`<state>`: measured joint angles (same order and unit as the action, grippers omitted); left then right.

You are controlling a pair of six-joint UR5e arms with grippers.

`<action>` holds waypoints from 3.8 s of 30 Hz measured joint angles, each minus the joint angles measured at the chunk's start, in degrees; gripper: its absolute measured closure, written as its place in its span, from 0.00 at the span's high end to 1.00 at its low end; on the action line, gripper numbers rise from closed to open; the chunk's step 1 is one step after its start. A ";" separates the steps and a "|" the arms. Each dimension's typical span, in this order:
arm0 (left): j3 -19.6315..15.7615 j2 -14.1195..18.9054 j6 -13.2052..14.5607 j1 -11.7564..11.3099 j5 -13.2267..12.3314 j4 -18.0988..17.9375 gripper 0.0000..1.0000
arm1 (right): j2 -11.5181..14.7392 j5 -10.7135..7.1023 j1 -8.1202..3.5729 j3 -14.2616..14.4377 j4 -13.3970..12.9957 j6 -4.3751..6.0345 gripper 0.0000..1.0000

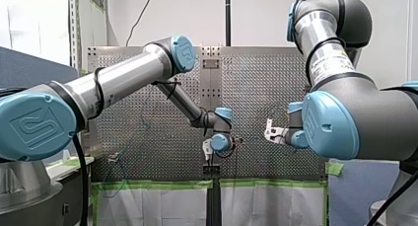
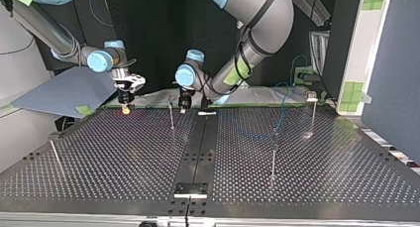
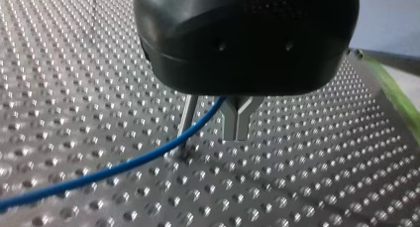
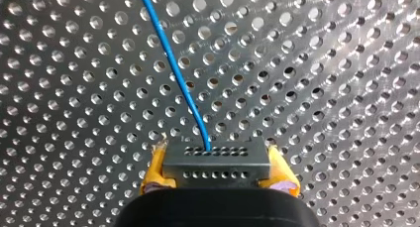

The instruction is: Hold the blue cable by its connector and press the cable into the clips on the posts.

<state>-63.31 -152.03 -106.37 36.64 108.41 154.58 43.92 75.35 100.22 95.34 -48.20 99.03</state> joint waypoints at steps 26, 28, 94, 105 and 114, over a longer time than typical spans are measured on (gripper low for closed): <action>2.16 -0.15 5.83 -2.82 2.59 5.68 1.00 | -0.63 -0.02 -0.32 -2.33 1.57 0.12 0.00; 2.16 -0.15 6.78 -2.84 3.52 6.50 1.00 | -0.63 -0.02 -0.32 -2.33 1.68 0.14 0.00; -11.73 10.73 9.93 3.51 -1.49 5.88 1.00 | -0.70 -0.10 -0.45 -2.30 4.80 0.30 0.00; -11.73 10.74 9.95 3.98 -1.50 6.17 1.00 | -0.70 -0.10 -0.46 -2.30 4.80 0.30 0.00; -11.73 10.72 9.96 4.06 -1.50 6.19 1.00 | -0.71 -0.11 -0.46 -2.31 4.81 0.30 0.00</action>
<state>-75.04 -141.31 -96.41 40.70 106.91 160.76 43.21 75.24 99.76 93.03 -43.39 99.33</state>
